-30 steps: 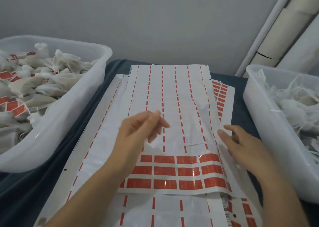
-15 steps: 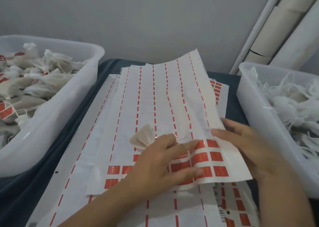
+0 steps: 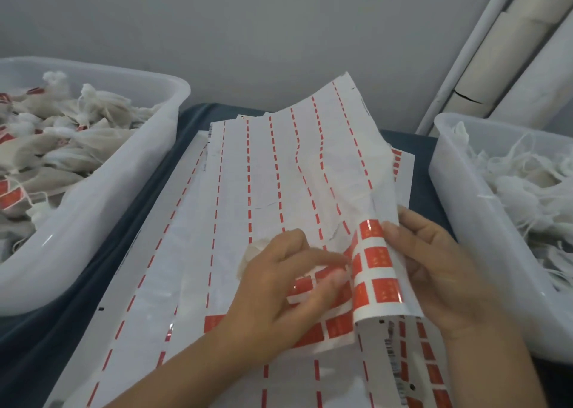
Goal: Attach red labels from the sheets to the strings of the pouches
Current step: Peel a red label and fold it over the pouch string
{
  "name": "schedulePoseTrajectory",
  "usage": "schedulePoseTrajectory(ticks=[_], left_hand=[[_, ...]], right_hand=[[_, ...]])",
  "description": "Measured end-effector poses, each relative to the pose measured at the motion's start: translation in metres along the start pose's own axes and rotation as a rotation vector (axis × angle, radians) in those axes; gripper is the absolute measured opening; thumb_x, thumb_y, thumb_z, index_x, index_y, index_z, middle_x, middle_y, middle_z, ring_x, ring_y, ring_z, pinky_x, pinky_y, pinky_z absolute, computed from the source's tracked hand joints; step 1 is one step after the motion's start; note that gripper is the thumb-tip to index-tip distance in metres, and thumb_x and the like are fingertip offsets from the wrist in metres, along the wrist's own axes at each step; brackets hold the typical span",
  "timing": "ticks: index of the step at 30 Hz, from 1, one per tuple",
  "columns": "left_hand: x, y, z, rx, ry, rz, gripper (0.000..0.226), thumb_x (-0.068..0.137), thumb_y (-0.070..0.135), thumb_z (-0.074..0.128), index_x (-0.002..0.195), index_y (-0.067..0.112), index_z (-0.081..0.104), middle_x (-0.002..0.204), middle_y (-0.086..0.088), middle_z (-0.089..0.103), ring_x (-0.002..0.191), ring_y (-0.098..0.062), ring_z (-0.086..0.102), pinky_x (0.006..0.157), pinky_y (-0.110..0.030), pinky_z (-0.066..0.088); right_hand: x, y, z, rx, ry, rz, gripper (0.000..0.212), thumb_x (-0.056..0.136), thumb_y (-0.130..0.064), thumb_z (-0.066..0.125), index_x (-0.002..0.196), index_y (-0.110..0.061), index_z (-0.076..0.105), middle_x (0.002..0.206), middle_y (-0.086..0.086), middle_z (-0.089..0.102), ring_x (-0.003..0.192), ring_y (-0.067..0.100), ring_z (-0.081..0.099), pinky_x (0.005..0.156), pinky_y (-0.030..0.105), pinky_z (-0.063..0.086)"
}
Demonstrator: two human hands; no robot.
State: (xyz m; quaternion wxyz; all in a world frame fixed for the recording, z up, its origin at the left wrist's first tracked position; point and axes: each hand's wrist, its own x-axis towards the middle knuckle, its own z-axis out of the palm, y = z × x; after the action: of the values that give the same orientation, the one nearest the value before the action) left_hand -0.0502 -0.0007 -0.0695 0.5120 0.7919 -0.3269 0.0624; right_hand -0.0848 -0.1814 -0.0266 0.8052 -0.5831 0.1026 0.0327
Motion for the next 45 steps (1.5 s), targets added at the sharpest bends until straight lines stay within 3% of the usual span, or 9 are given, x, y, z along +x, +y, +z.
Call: schedulePoseTrajectory(ticks=[5,8,12,19,26,33,38,42,45], left_hand=[[-0.002,0.013,-0.006,-0.118,0.036,-0.002,0.046,0.073,0.079,0.039,0.117,0.066,0.039,0.108,0.039,0.048,0.106,0.008,0.047,0.079,0.0,0.041],[-0.001,0.018,0.002,0.023,0.01,0.004,0.043,0.07,0.078,0.045,0.111,0.073,0.034,0.104,0.044,0.041,0.108,0.013,0.04,0.074,0.005,0.038],[0.002,0.012,0.003,0.16,0.122,0.051,0.047,0.074,0.059,0.049,0.118,0.045,0.041,0.097,0.038,0.039,0.091,0.011,0.05,0.062,0.002,0.039],[0.002,0.005,-0.001,0.117,0.26,0.043,0.033,0.073,0.049,0.057,0.101,0.032,0.054,0.098,0.029,0.045,0.1,0.019,0.043,0.082,0.006,0.034],[0.004,0.01,-0.004,-0.024,0.25,-0.051,0.017,0.075,0.049,0.061,0.087,0.037,0.057,0.078,0.029,0.053,0.089,0.014,0.049,0.064,0.003,0.038],[0.008,0.013,-0.01,-0.231,0.193,-0.252,0.018,0.061,0.058,0.054,0.066,0.043,0.062,0.079,0.034,0.058,0.083,0.011,0.053,0.061,0.002,0.039],[0.01,0.012,-0.011,-0.341,0.174,-0.376,0.023,0.054,0.061,0.055,0.073,0.052,0.063,0.081,0.03,0.061,0.084,0.007,0.057,0.057,0.0,0.042],[0.015,0.008,-0.012,-0.335,0.322,-0.451,0.036,0.051,0.06,0.054,0.068,0.03,0.064,0.08,0.033,0.06,0.08,0.015,0.054,0.056,0.004,0.037],[0.017,0.005,-0.018,-0.325,0.422,-0.414,0.039,0.053,0.064,0.055,0.072,0.031,0.065,0.081,0.026,0.063,0.081,0.007,0.057,0.057,-0.001,0.042]], right_hand=[[0.002,0.006,0.013,-0.134,-0.028,0.0,0.05,0.062,-0.025,0.069,0.111,-0.016,0.062,0.103,0.004,0.072,0.088,0.027,0.07,0.064,0.034,0.058],[0.003,0.01,0.017,-0.13,-0.068,-0.007,0.038,0.067,-0.024,0.068,0.105,-0.018,0.067,0.103,0.003,0.071,0.092,0.025,0.069,0.067,0.032,0.058],[0.005,0.012,0.016,-0.162,-0.124,0.035,0.034,0.074,-0.017,0.073,0.107,-0.016,0.068,0.105,0.007,0.07,0.096,0.027,0.068,0.073,0.033,0.057],[0.004,0.013,0.017,-0.214,-0.134,-0.018,0.032,0.065,-0.027,0.069,0.096,-0.02,0.072,0.101,0.001,0.072,0.094,0.023,0.069,0.071,0.028,0.057],[0.004,0.018,0.023,-0.353,-0.061,-0.162,0.032,0.062,-0.038,0.067,0.091,-0.026,0.074,0.095,-0.007,0.073,0.092,0.014,0.068,0.07,0.019,0.054],[0.006,0.021,0.025,-0.437,-0.005,-0.18,0.032,0.062,-0.035,0.064,0.092,-0.025,0.07,0.092,-0.014,0.072,0.091,0.006,0.067,0.07,0.017,0.055],[0.006,0.018,0.023,-0.448,-0.02,-0.147,0.034,0.064,-0.033,0.064,0.096,-0.022,0.069,0.093,-0.01,0.073,0.089,0.01,0.068,0.074,0.022,0.057],[0.008,0.012,0.01,-0.432,-0.057,-0.008,0.039,0.069,-0.028,0.065,0.107,-0.019,0.063,0.097,-0.006,0.073,0.089,0.012,0.07,0.073,0.024,0.057],[0.009,0.007,-0.003,-0.477,-0.031,0.112,0.051,0.068,-0.029,0.066,0.118,-0.025,0.053,0.101,-0.008,0.073,0.091,0.012,0.07,0.08,0.032,0.057]])
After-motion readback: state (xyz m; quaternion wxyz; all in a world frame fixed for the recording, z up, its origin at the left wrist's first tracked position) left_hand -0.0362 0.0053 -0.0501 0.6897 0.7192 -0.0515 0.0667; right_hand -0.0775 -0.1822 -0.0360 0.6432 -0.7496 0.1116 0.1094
